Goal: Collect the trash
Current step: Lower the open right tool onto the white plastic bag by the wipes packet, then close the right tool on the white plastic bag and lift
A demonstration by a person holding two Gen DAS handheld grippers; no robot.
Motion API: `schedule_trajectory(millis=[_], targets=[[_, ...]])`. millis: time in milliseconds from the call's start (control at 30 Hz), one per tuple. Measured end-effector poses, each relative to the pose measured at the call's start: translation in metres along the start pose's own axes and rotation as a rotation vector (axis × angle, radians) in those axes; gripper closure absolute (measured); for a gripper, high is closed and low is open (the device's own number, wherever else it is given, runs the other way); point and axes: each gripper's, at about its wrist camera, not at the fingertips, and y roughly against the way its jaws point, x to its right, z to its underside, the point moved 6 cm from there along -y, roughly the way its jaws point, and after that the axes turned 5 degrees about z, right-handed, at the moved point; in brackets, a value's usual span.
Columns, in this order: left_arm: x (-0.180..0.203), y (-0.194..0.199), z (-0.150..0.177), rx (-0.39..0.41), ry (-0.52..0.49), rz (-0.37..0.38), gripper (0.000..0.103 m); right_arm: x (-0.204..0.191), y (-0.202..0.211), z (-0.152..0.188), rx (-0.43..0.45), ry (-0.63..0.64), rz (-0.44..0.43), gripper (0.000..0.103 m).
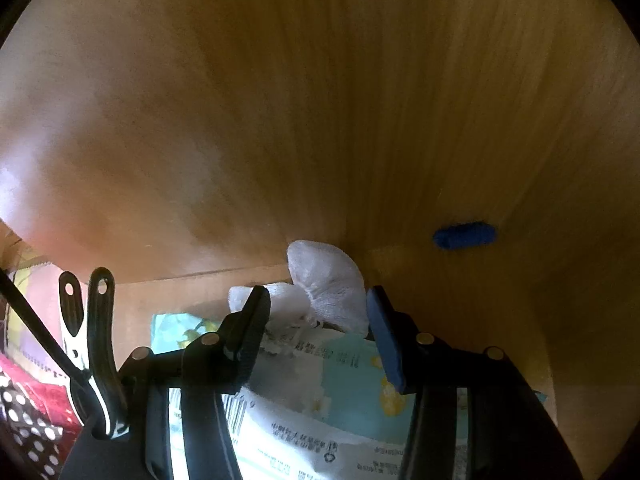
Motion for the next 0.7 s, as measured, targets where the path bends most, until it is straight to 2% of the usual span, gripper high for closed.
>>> schedule_trajectory(millis=[167, 233, 300, 400, 700], targets=[[0.0, 0.0, 0.0, -0.001, -0.001, 0.0, 0.065, 0.005, -0.011, -0.002, -0.039, -0.044, -0.024, 0.053], [0.0, 0.0, 0.0, -0.002, -0.001, 0.001, 0.065, 0.006, -0.01, -0.003, -0.03, -0.05, -0.031, 0.06], [0.0, 0.0, 0.0, -0.002, -0.001, 0.001, 0.065, 0.005, -0.008, -0.003, -0.016, -0.032, -0.025, 0.074], [0.0, -0.001, 0.0, -0.002, 0.0, 0.001, 0.065, 0.003, -0.002, -0.003, 0.009, -0.013, -0.033, 0.086], [0.001, 0.0, 0.0, -0.002, -0.001, 0.0, 0.065, 0.002, 0.024, 0.002, 0.101, -0.011, -0.057, 0.09]])
